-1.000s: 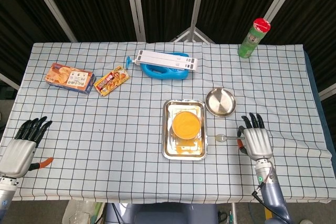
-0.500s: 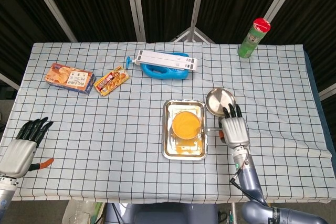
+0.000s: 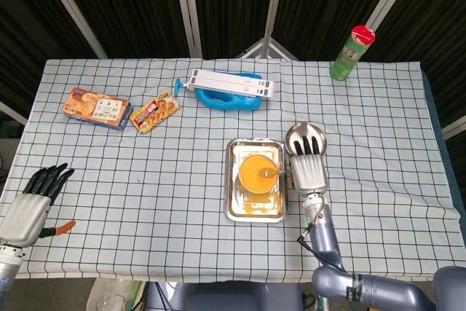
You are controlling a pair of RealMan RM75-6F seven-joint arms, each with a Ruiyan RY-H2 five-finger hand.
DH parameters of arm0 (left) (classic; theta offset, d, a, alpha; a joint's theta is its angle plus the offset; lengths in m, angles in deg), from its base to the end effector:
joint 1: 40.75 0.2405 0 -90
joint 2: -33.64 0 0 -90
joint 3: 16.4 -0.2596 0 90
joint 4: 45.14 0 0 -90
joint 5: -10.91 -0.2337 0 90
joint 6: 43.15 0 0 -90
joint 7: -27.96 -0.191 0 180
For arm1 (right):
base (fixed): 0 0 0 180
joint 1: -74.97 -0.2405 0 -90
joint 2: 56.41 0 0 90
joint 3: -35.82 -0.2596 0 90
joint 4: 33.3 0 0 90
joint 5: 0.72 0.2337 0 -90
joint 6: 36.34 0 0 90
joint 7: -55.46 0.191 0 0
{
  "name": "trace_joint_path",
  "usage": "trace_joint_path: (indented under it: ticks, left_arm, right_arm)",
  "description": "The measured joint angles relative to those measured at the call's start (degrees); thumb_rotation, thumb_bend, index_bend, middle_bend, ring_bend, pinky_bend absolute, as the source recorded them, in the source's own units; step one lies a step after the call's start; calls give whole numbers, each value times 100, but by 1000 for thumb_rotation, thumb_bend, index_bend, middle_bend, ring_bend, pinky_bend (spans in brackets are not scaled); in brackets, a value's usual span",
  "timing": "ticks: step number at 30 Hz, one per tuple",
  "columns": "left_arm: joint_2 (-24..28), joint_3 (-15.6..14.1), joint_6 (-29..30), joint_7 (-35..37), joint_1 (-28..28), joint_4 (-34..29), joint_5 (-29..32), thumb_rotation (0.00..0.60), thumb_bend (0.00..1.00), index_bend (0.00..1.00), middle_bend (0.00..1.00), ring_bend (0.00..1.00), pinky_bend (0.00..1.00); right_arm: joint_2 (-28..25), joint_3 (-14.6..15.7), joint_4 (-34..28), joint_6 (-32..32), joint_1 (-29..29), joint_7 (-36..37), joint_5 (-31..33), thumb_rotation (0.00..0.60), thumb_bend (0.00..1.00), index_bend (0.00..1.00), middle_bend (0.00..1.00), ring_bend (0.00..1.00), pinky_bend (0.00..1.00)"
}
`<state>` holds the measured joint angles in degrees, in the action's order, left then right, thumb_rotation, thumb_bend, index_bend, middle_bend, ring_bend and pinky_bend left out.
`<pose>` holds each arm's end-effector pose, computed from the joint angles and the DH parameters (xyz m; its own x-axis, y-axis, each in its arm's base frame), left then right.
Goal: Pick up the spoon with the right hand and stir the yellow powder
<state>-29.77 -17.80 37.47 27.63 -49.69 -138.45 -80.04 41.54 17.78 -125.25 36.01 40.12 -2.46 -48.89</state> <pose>-0.3036 0.2319 0.1081 0.4200 0.1231 0.8991 0.9027 -0.1584 -0.4000 -0.1484 -0.3720 -0.0476 0.6106 -0.1710 0.7733 -0.7901 -0.0643 0.6096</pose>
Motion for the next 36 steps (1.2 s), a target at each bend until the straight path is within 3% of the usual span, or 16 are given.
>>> trace_joint_path:
  ticks: [11, 22, 36]
  left_arm:
    - [39, -14, -60, 37, -26, -26, 4, 600, 0, 0, 0, 0, 0]
    - [32, -16, -49, 6, -23, -37, 3, 600, 0, 0, 0, 0, 0]
    - [29, -18, -52, -16, -23, -44, 13, 600, 0, 0, 0, 0, 0]
  right_arm:
    - [227, 96, 239, 153, -166, -98, 172, 600, 478, 551, 181, 0, 0]
    - [219, 242, 145, 321, -175, -49, 145, 600, 479, 391, 180, 0, 0]
    - [134, 356, 28, 404, -173, -8, 200, 600, 479, 389, 180, 0, 0]
